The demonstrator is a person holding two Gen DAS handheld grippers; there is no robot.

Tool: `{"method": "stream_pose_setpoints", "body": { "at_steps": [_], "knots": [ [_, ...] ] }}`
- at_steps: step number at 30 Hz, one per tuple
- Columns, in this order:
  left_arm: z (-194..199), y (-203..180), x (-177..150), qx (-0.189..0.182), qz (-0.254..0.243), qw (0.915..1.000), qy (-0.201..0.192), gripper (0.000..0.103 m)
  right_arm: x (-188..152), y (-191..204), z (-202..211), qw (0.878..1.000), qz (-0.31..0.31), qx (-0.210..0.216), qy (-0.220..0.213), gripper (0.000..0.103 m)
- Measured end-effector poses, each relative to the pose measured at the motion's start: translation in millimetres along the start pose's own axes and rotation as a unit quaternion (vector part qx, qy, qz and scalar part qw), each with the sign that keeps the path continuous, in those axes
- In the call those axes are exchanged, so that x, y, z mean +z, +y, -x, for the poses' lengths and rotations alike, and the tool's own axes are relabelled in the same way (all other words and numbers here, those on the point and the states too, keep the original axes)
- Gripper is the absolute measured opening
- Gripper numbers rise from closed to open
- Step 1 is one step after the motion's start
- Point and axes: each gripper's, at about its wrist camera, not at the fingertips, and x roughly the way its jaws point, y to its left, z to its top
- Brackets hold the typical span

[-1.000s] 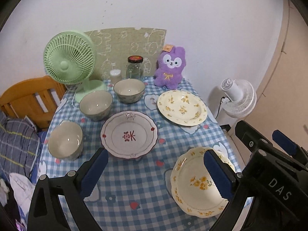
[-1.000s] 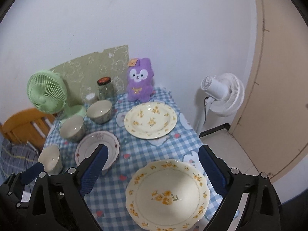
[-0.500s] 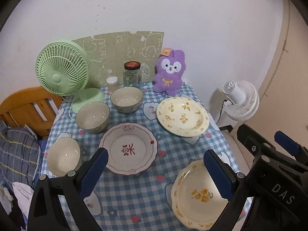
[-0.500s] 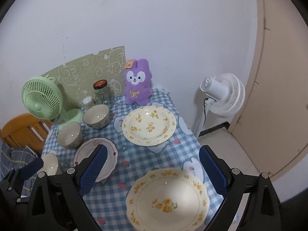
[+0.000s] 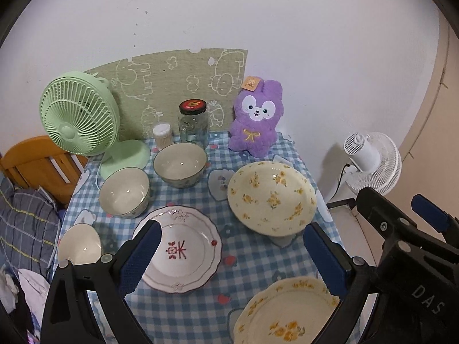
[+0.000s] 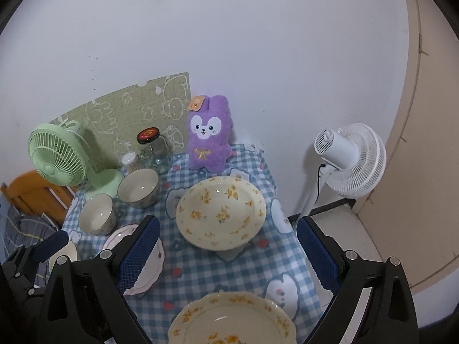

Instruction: Organize plates and bowls

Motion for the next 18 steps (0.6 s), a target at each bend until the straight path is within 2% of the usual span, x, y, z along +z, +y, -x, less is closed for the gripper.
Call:
{"method": "stream_pose_setpoints", "body": {
  "at_steps": [18],
  "knots": [
    [-66.0,-23.1,35.2,0.023,0.012,0.9994,0.022,0.100,36.5,-21.4,-75.4,0.999,0.026,0.017,0.018,0.098]
  ]
}}
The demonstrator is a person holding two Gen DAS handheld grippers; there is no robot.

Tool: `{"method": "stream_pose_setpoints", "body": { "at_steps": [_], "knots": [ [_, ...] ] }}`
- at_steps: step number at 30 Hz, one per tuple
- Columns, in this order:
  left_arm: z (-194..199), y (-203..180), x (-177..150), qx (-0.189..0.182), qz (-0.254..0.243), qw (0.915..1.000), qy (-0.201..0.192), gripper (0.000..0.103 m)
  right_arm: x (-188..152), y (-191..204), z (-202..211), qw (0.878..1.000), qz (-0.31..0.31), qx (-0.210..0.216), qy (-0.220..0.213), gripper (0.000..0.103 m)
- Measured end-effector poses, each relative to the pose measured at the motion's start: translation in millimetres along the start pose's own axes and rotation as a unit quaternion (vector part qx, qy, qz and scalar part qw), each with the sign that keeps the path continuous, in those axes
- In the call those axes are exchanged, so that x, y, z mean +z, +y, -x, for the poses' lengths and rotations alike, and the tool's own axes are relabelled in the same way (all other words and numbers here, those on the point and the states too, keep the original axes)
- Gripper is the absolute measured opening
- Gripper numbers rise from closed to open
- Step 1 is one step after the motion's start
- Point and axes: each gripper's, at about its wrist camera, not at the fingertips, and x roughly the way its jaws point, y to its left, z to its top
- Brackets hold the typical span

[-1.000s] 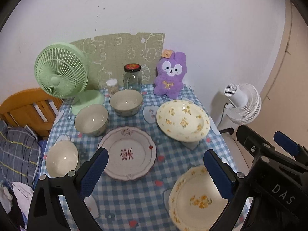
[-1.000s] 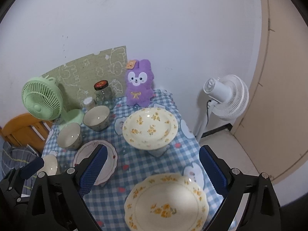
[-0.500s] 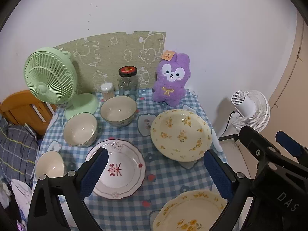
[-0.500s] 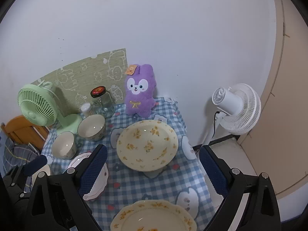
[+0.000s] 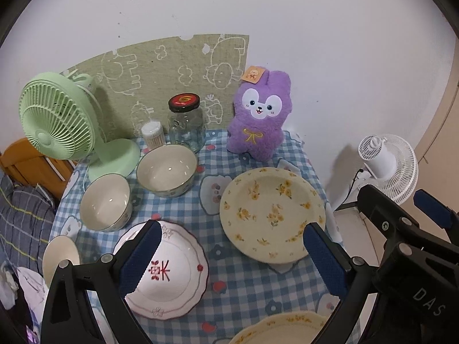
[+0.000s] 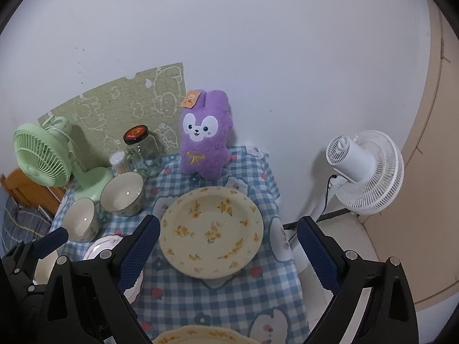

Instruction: Organize plates and bowls

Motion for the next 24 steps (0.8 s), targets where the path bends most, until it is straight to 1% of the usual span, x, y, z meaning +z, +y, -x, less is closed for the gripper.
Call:
{"method": "stream_pose_setpoints", "body": {
  "at_steps": [7,11,13,16,22,24],
  "knots": [
    [-28.8,-2.9,17.0,-0.001,-0.003,1.0000,0.000,0.100,14.2,-4.0,-31.8,1.000,0.001,0.004,0.003,0.098],
    [-47.5,-3.2,19.3,0.004,0.000,1.0000,0.002,0.100,15.7,-4.5,-51.2,1.000,0.011,0.003,0.002,0.098],
    [-61.4,-2.9,18.7,0.005,0.004,0.9999,0.010,0.099,14.1,-4.9,-63.6,1.000,0.015,-0.001,0.008,0.098],
    [-77.1,-3.3,17.2,0.005,0.009,0.9998,0.018,0.096,10.3,-8.3,-81.3,1.000,0.010,0.003,0.020,0.098],
    [-110.1,-5.9,13.4,0.009,0.008,0.9993,0.035,0.095,2.4,-14.0,-114.8,0.999,0.004,0.004,0.040,0.097],
    [-121.1,-6.3,12.8,0.008,0.009,0.9990,0.043,0.092,1.1,-14.4,-124.9,0.999,0.007,0.001,0.045,0.097]
  ]
}}
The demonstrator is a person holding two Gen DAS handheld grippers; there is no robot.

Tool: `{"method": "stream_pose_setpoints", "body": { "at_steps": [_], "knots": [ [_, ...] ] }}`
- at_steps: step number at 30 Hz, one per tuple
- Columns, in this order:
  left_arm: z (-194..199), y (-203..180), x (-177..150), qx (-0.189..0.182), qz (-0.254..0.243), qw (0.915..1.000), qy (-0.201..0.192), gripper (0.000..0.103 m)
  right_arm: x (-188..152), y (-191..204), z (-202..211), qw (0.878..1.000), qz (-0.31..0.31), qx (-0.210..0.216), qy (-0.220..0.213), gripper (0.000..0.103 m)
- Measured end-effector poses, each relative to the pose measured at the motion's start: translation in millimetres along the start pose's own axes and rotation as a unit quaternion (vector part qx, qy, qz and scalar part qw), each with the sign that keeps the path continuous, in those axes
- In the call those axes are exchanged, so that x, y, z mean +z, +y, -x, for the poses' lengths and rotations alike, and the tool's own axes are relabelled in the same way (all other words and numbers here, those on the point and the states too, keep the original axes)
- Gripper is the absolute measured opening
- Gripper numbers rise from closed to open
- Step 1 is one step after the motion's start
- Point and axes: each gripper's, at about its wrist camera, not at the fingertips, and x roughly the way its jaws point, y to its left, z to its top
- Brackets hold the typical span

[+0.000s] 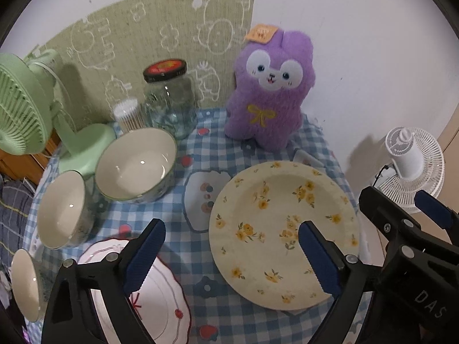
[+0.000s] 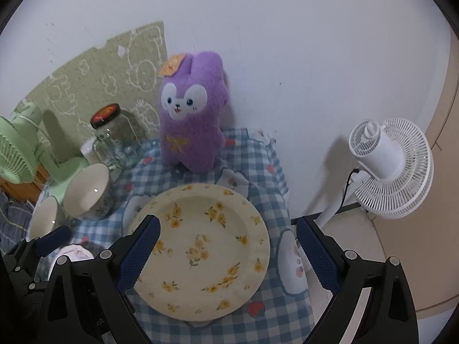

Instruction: Organize plates and bowls

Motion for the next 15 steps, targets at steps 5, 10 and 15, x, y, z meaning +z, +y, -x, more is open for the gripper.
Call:
{"method": "stream_pose_setpoints", "body": {
  "at_steps": [5,10,15],
  "knots": [
    [-24.4,-2.1,-1.7,0.006,-0.002,0.9998,0.017,0.087,-3.1,-2.1,-25.4,1.000,0.004,-0.004,0.015,0.094],
    [-44.6,-3.9,-5.7,0.006,-0.004,0.9995,0.030,0.085,-9.3,-5.3,-46.8,1.000,0.000,-0.001,0.031,0.092],
    [-59.7,-3.0,-10.2,0.003,-0.009,0.9993,0.037,0.084,-15.7,-9.8,-64.7,0.999,-0.005,-0.004,0.045,0.089]
  ]
}}
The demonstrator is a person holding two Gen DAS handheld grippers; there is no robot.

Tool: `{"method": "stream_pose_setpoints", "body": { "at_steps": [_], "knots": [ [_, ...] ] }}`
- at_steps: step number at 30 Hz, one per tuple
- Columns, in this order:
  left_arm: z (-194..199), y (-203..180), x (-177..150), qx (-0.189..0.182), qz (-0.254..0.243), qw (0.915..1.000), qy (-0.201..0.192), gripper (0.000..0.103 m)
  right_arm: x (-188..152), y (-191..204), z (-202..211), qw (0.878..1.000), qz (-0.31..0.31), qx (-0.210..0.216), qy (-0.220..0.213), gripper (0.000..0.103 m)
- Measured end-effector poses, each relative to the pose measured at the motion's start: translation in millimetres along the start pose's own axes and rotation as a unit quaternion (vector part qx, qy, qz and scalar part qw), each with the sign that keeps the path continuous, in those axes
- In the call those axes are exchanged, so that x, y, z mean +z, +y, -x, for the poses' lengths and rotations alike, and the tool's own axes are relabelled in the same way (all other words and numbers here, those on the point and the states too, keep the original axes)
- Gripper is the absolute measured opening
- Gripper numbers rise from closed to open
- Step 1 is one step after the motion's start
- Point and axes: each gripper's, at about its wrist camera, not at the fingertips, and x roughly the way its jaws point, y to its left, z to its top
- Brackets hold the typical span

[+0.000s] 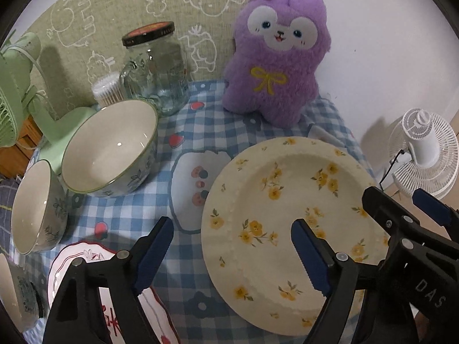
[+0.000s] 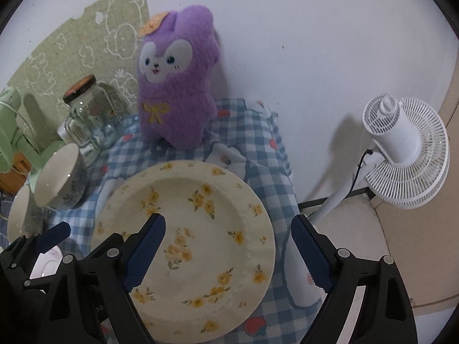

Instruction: Organize plates and bowls

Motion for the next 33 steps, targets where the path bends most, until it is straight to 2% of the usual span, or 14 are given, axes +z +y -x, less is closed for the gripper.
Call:
{"method": "stream_pose_setpoints", "body": {
  "at_steps": [3,5,10,13,17,22,26,33],
  "knots": [
    [-8.4,1.8,-1.1,0.002,0.004,1.0000,0.008,0.077,-2.5,-3.3,-8.7,1.000,-0.005,0.001,0.008,0.087],
    [-15.3,3.3,-1.9,-0.005,0.011,0.9998,0.018,0.068,-4.2,-4.4,-12.9,1.000,-0.004,0.001,0.012,0.085],
    [-23.7,8.3,-1.0,-0.021,0.038,0.9988,0.024,0.065,-11.1,-4.1,-27.2,0.999,0.014,-0.010,0.032,0.079],
    [-27.6,9.3,-1.4,-0.020,0.041,0.9985,0.030,0.060,-14.0,-8.0,-34.3,0.999,0.007,-0.009,0.043,0.076],
    [-33.8,6.6,-3.8,-0.012,0.029,0.9988,0.039,0.058,-16.6,-8.7,-41.5,0.999,0.008,-0.008,0.053,0.071],
    [-37.9,1.2,-7.2,-0.019,0.019,0.9988,0.042,0.056,-19.3,-8.5,-49.1,0.998,0.006,-0.005,0.065,0.064],
    [-39.1,1.1,-6.0,-0.017,0.021,0.9986,0.045,0.056,-19.6,-9.3,-50.9,0.998,0.006,-0.009,0.061,0.060],
    [-42.4,0.7,-4.0,-0.011,0.014,0.9990,0.041,0.056,-17.8,-12.5,-55.3,0.999,-0.007,-0.006,0.045,0.059]
  ]
}}
